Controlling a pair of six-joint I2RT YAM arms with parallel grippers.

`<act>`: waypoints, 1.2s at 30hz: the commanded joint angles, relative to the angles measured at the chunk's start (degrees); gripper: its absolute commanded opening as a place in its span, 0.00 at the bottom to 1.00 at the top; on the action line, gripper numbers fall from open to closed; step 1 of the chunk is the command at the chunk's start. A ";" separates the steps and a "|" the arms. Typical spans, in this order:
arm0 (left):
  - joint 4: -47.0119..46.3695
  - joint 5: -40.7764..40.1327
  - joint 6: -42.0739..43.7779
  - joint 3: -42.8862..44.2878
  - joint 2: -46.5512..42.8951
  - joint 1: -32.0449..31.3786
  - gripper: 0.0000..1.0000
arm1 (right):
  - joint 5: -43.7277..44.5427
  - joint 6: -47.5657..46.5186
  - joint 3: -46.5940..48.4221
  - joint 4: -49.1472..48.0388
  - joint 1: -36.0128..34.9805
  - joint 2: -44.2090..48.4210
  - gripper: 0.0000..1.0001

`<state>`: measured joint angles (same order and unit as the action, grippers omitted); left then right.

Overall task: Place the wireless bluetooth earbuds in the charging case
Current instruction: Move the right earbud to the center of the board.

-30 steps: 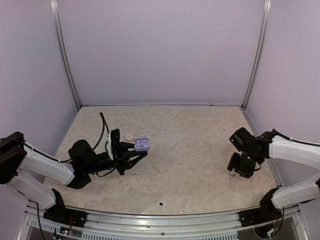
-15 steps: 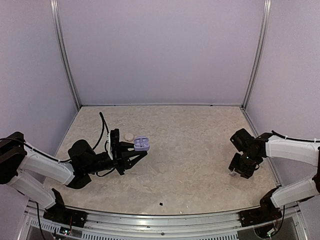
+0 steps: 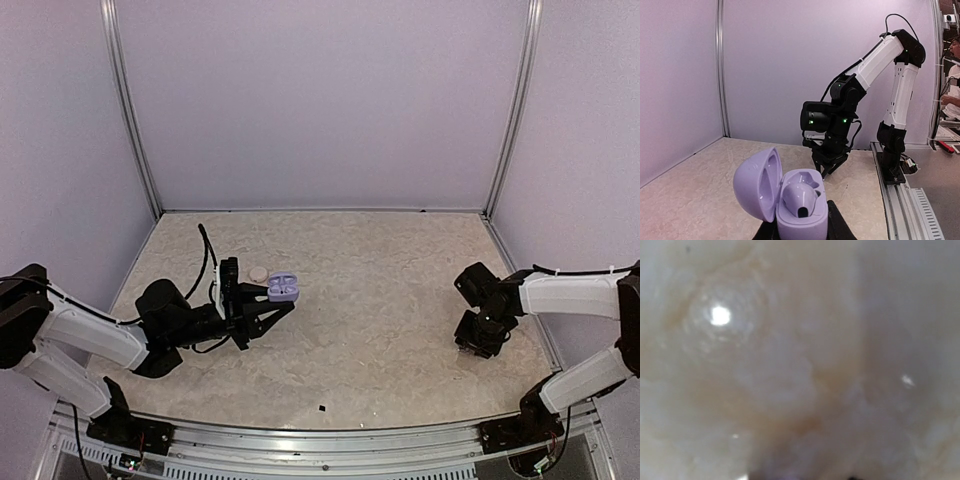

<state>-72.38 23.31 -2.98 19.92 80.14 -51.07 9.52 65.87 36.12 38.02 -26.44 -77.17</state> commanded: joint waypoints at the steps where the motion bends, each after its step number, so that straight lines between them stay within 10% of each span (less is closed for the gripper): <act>1: -0.56 -0.06 0.03 -0.57 -1.30 0.37 0.03 | -1.55 -1.32 -0.92 -2.92 0.60 -1.70 0.37; 20: 2.68 -1.76 1.17 -1.67 -4.78 0.88 0.03 | -9.12 -25.86 15.72 -12.95 -12.42 -18.90 0.05; 36: 6.35 -3.32 2.41 -2.70 -9.20 1.06 0.03 | -16.19 -59.76 25.19 -11.57 -25.14 -24.05 0.22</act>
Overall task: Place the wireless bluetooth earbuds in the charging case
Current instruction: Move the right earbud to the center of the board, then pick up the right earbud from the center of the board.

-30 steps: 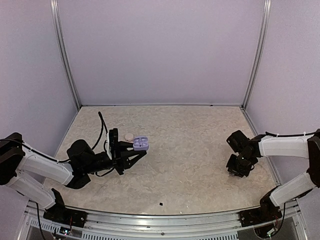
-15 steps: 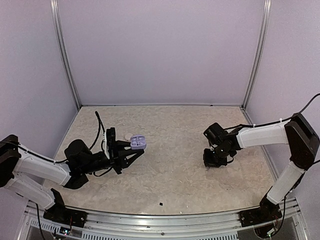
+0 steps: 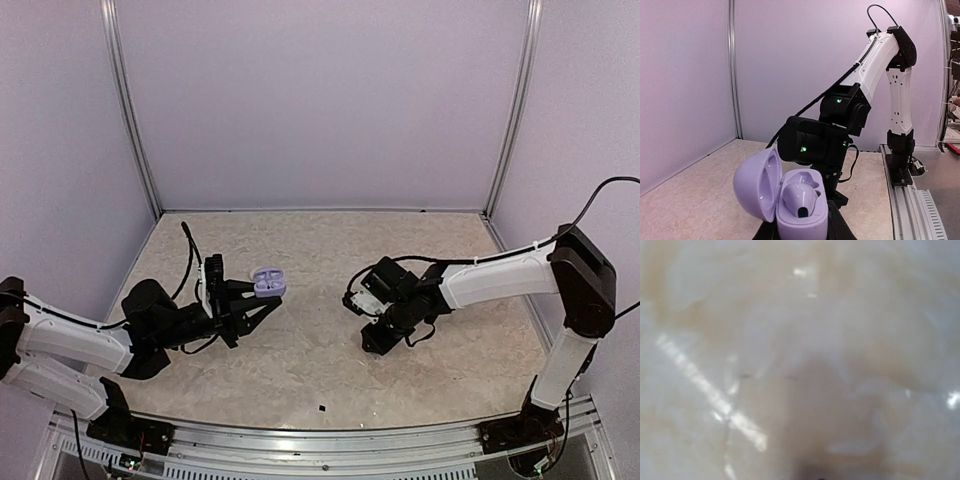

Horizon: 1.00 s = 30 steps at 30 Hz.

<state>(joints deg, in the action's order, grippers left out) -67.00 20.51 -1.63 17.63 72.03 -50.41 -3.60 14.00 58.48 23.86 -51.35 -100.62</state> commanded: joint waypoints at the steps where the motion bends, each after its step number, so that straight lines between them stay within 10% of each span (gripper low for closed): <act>1: 1.07 -0.42 1.10 -0.34 -1.10 0.45 0.03 | -3.41 -8.14 3.66 3.74 -0.24 -0.70 0.26; 20: 1.38 -0.60 1.36 -0.38 -1.36 0.34 0.03 | -3.02 -4.53 9.20 12.10 -2.23 -4.02 0.70; 30: 0.84 -0.50 1.36 -0.31 -0.71 0.40 0.03 | 2.90 -2.89 6.09 12.44 -2.44 -5.66 0.65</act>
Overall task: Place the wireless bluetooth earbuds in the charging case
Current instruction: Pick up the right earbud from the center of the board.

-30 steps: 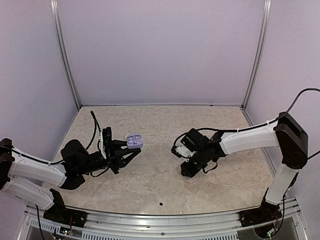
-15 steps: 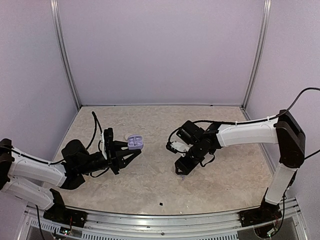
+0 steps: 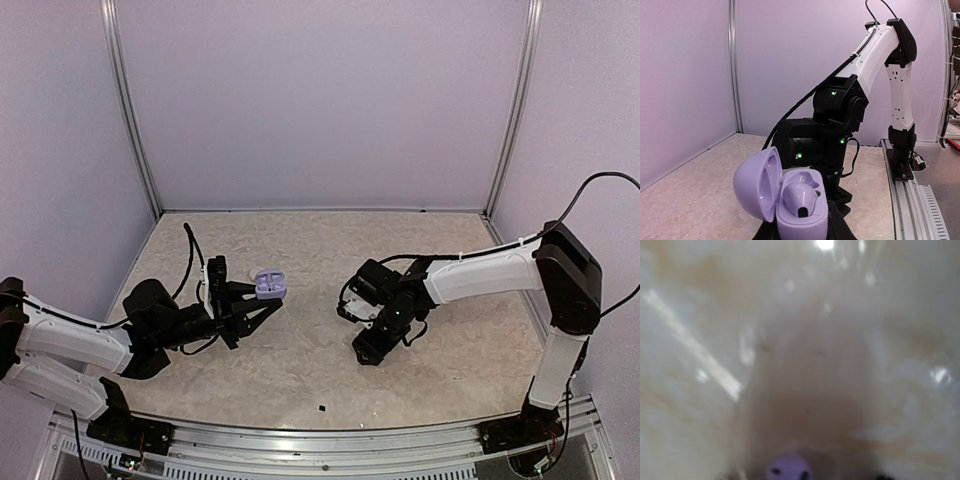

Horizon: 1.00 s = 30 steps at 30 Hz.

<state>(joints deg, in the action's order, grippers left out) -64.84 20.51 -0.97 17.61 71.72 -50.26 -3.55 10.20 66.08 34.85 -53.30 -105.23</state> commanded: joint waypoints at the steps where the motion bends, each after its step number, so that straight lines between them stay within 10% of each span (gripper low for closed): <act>1: -1.32 -0.43 0.79 -0.29 -0.36 0.25 0.03 | 3.08 0.81 -1.83 1.72 -0.49 -1.16 0.64; 30: -1.25 -0.29 0.80 -0.29 -0.71 0.25 0.03 | 1.94 -7.87 10.67 11.79 -1.63 -4.03 0.41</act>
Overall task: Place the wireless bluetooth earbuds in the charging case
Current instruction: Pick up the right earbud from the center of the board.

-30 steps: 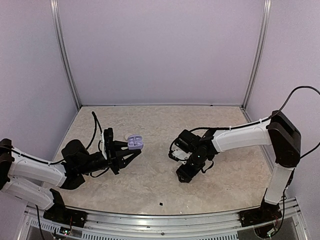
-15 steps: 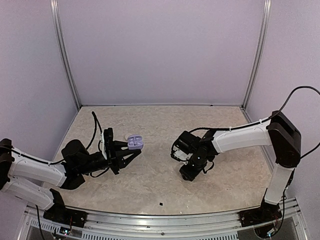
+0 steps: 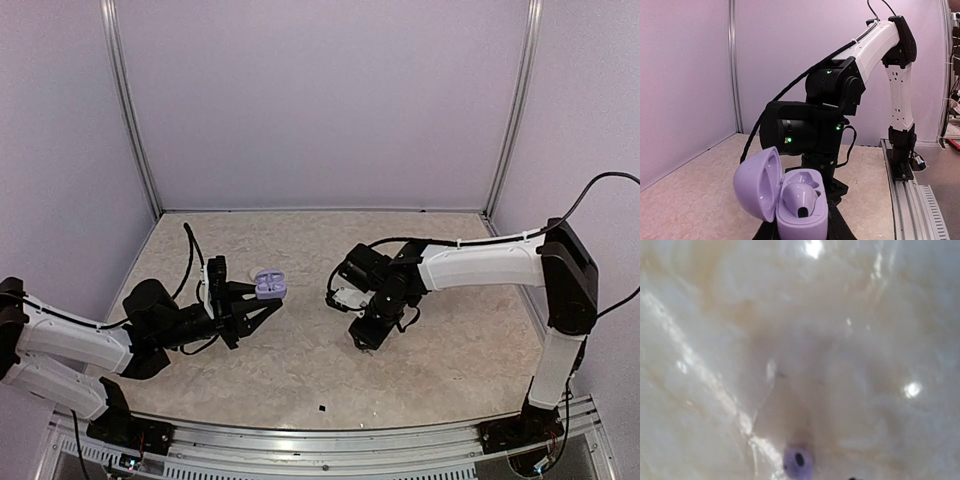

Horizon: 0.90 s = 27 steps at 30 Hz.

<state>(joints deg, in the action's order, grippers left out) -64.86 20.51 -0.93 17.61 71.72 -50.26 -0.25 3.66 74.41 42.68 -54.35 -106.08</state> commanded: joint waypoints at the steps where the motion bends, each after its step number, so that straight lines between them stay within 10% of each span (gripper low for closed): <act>1: -1.21 -0.29 0.75 -0.29 -0.78 0.25 0.03 | -1.15 -1.37 2.91 4.35 -0.56 -3.77 0.40; 13: -1.22 -0.57 0.75 -0.46 -0.91 0.28 0.03 | -0.82 -1.77 5.13 5.62 -0.66 -8.14 0.21; 27: -1.85 -0.30 0.75 -0.98 -0.78 0.43 0.03 | -1.37 -1.80 8.11 6.59 -0.76 -10.15 0.26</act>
<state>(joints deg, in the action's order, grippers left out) -64.93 20.51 -0.93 17.56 71.72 -50.19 -1.26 2.22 81.01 47.94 -54.37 -114.63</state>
